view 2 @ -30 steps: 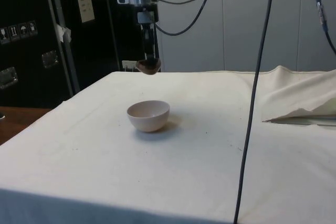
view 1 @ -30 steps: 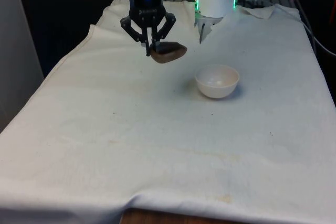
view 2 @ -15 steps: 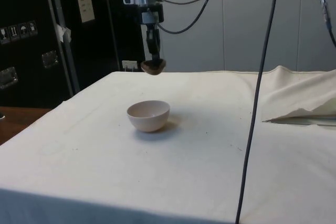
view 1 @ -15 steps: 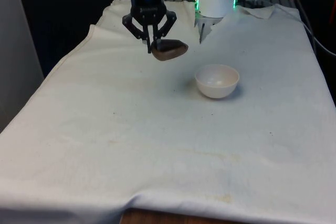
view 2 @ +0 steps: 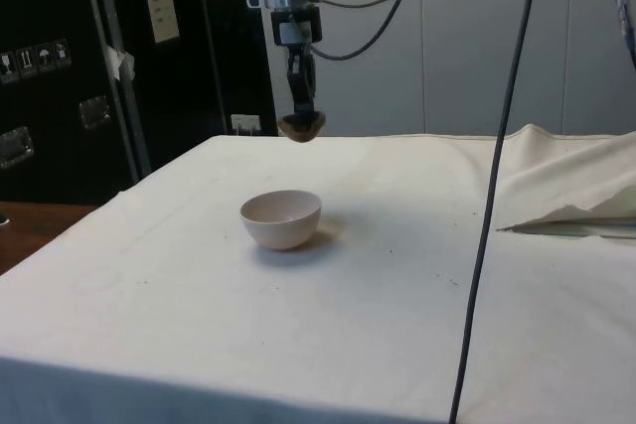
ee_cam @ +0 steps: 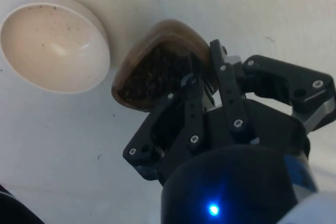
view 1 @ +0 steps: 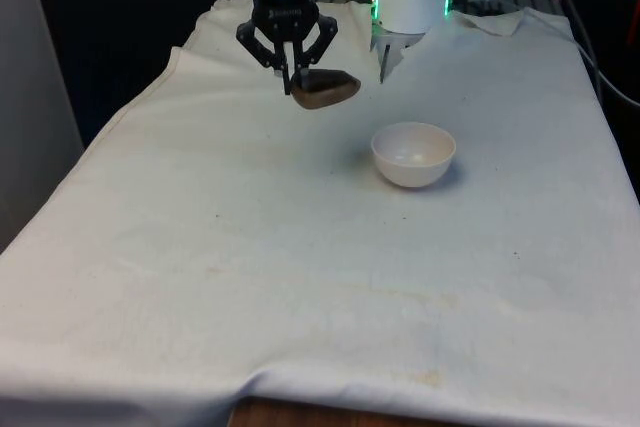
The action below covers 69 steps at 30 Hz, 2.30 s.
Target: Pour the coffee beans from the cup into the bowl.
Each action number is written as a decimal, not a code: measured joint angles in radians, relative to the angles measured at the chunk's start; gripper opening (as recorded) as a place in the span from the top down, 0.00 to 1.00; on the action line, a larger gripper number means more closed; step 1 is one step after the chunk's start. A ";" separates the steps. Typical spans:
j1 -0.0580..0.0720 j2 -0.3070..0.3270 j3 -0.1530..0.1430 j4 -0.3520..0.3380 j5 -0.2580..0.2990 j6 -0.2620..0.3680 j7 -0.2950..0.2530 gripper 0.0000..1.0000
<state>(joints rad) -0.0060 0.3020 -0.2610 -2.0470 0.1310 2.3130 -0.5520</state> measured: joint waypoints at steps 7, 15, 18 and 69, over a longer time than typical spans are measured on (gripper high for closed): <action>0.000 -0.017 -0.002 -0.015 -0.004 0.004 0.022 1.00; 0.004 -0.025 0.002 -0.029 -0.033 0.024 0.062 1.00; 0.007 -0.025 0.003 -0.031 -0.044 0.029 0.076 1.00; 0.049 -0.028 0.102 -0.043 -0.443 0.048 0.525 1.00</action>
<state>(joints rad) 0.0430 0.2740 -0.1590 -2.0900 -0.3120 2.3610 -0.0270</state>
